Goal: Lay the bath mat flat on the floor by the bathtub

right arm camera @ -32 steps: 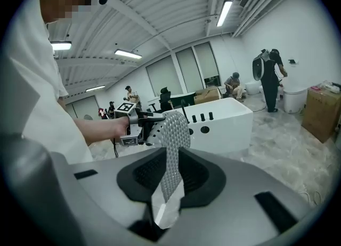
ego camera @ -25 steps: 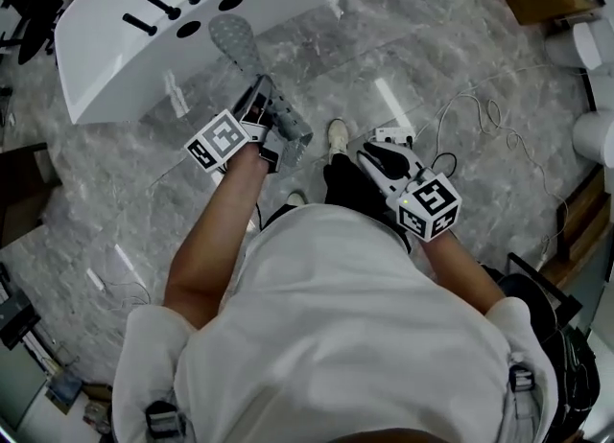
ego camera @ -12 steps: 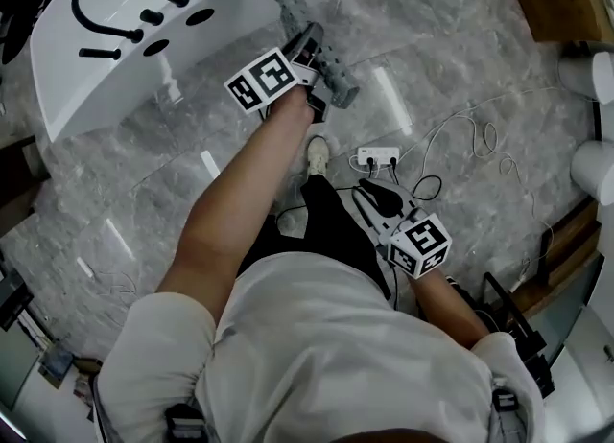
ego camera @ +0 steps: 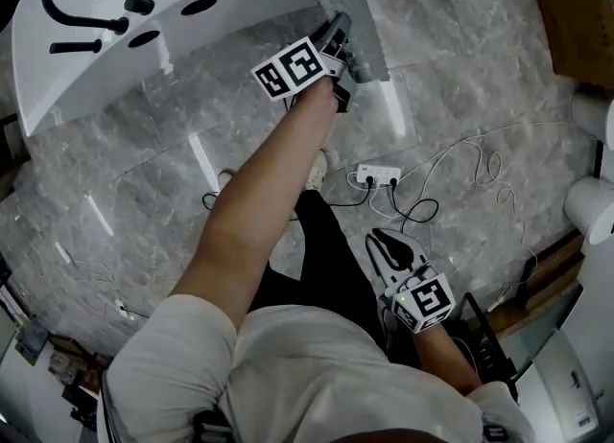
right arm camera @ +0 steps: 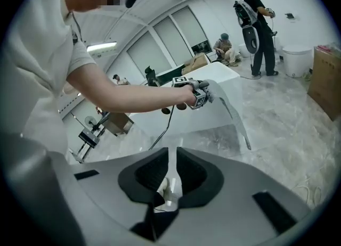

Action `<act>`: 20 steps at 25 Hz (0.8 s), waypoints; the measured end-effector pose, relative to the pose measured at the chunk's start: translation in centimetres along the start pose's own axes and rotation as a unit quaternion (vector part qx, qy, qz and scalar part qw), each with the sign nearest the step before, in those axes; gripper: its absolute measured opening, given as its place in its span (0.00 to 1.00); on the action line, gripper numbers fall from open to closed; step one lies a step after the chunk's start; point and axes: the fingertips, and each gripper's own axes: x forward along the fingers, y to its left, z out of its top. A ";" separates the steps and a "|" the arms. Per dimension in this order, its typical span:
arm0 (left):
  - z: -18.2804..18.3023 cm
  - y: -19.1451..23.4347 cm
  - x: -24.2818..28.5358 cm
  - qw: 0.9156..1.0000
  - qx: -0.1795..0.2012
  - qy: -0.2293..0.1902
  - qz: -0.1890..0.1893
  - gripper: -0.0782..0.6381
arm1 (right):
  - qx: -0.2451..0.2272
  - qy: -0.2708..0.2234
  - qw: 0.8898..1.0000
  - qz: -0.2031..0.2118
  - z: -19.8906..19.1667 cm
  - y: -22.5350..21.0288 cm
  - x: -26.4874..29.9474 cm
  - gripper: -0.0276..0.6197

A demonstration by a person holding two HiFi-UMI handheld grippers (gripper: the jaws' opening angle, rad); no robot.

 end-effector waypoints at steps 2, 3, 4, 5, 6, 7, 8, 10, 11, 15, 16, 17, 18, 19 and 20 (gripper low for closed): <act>-0.3 5.1 -0.8 1.000 0.002 -0.002 0.027 0.18 | -0.028 0.024 0.999 0.003 -0.6 0.2 1.7 0.13; -0.8 7.4 -1.3 0.999 0.007 0.003 0.039 0.18 | -0.039 0.035 0.999 0.007 -0.9 0.3 2.6 0.13; -1.4 9.7 -2.0 0.999 0.015 0.012 0.051 0.18 | -0.046 0.044 0.998 0.011 -1.1 0.5 3.6 0.13; -2.0 12.1 -2.9 0.997 0.024 0.021 0.064 0.18 | -0.048 0.053 0.997 0.018 -1.3 0.7 4.6 0.13; -2.3 14.4 -4.0 0.996 0.030 0.027 0.079 0.18 | -0.048 0.060 0.997 0.026 -1.5 1.1 5.7 0.13; -2.4 16.6 -5.3 0.995 0.032 0.028 0.093 0.18 | -0.047 0.066 0.996 0.036 -1.7 1.4 6.8 0.13; -2.2 18.6 -6.7 0.993 0.032 0.026 0.106 0.18 | -0.048 0.072 0.995 0.045 -1.9 1.8 7.7 0.13; -1.4 22.3 -9.4 0.991 0.031 0.018 0.132 0.18 | -0.055 0.085 0.993 0.058 -2.2 2.2 9.3 0.13; -0.8 24.0 -10.7 0.989 0.031 0.014 0.142 0.18 | -0.058 0.091 0.992 0.061 -2.4 2.3 10.1 0.13; 1.7 30.0 -16.1 0.982 0.040 0.010 0.185 0.18 | -0.064 0.107 0.990 0.067 -2.8 2.6 12.9 0.13; 2.4 31.4 -17.5 0.980 0.043 0.009 0.196 0.18 | -0.068 0.110 0.989 0.069 -2.8 2.8 13.6 0.13; 3.2 32.7 -19.1 0.977 0.045 0.008 0.206 0.18 | -0.071 0.113 0.989 0.071 -2.8 3.0 14.2 0.13; 3.9 34.0 -20.6 0.975 0.047 0.006 0.216 0.18 | -0.073 0.115 0.988 0.073 -2.8 3.3 14.8 0.13; 4.6 35.3 -22.1 0.973 0.049 0.005 0.226 0.18 | -0.074 0.117 0.988 0.074 -2.9 3.6 15.4 0.13; 5.3 36.5 -23.5 0.971 0.051 0.004 0.234 0.18 | -0.075 0.120 0.987 0.075 -3.1 4.0 16.0 0.13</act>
